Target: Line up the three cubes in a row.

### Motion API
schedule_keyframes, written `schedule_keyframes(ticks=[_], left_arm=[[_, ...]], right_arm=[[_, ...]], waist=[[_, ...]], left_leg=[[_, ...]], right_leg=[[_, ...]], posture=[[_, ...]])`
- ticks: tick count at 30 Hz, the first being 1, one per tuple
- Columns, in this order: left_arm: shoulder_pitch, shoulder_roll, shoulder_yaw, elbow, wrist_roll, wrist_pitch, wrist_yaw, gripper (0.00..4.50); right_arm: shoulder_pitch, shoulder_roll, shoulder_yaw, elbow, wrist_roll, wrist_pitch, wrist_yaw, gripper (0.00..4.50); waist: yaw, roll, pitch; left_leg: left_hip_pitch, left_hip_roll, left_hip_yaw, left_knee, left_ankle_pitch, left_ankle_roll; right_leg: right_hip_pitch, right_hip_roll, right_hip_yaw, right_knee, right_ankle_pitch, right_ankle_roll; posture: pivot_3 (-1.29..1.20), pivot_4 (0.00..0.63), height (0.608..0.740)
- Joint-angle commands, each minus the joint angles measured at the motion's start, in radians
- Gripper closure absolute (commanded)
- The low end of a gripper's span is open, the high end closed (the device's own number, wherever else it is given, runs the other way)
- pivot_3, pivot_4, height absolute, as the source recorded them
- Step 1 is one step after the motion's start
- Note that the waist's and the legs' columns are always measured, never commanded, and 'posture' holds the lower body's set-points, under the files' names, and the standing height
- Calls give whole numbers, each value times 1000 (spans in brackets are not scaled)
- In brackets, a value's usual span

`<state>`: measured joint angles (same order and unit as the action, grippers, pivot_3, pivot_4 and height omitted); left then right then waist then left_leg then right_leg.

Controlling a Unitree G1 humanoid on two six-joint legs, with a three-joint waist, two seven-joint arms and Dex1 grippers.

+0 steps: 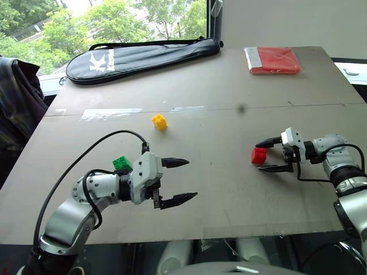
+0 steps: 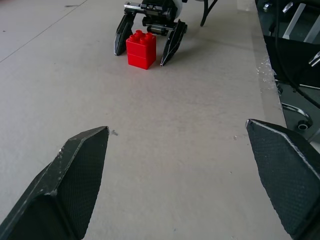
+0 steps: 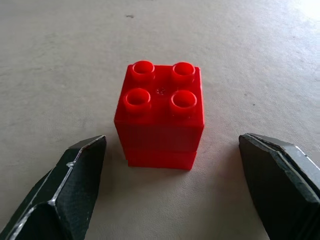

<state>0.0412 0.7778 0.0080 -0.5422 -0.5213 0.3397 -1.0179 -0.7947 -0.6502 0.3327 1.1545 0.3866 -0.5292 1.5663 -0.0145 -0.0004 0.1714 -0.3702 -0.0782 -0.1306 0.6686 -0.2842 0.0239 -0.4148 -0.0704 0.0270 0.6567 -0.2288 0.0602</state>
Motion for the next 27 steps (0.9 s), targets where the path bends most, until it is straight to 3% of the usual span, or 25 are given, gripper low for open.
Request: schedule_keyframes(ticks=[1,7,17,21,27], left_arm=[[35,-8,23,-46,-11,-9,17,0],[65,-20,7,-73,-9,-7,39,0],[60,-27,40,-73,-28,9,64,0],[157,-105,124,-136,-11,5,214,0],[262,-292,228,-205,46,-10,482,0]], right_arm=[[9,-5,-111,-9,-16,23,13,73],[47,9,-198,-34,-80,8,-57,73],[109,20,-286,-129,-87,42,-3,73],[189,-18,-377,-270,-17,116,-33,73],[369,-54,-493,-649,148,379,-74,73]], waist=[[0,0,0],[1,0,0],[-1,0,0],[1,0,0],[6,1,0]], left_leg=[[0,0,0,0,0,0],[0,0,0,-1,0,0],[0,0,1,0,0,0],[0,0,0,-1,0,0],[-2,0,-2,0,-1,0]], right_leg=[[0,0,0,0,0,0],[0,0,0,0,0,0],[0,0,1,0,0,0],[0,-1,1,0,0,0],[0,-2,2,-2,0,0]], posture=[[0,150,712],[0,150,712],[0,150,712],[0,150,712],[0,150,712]])
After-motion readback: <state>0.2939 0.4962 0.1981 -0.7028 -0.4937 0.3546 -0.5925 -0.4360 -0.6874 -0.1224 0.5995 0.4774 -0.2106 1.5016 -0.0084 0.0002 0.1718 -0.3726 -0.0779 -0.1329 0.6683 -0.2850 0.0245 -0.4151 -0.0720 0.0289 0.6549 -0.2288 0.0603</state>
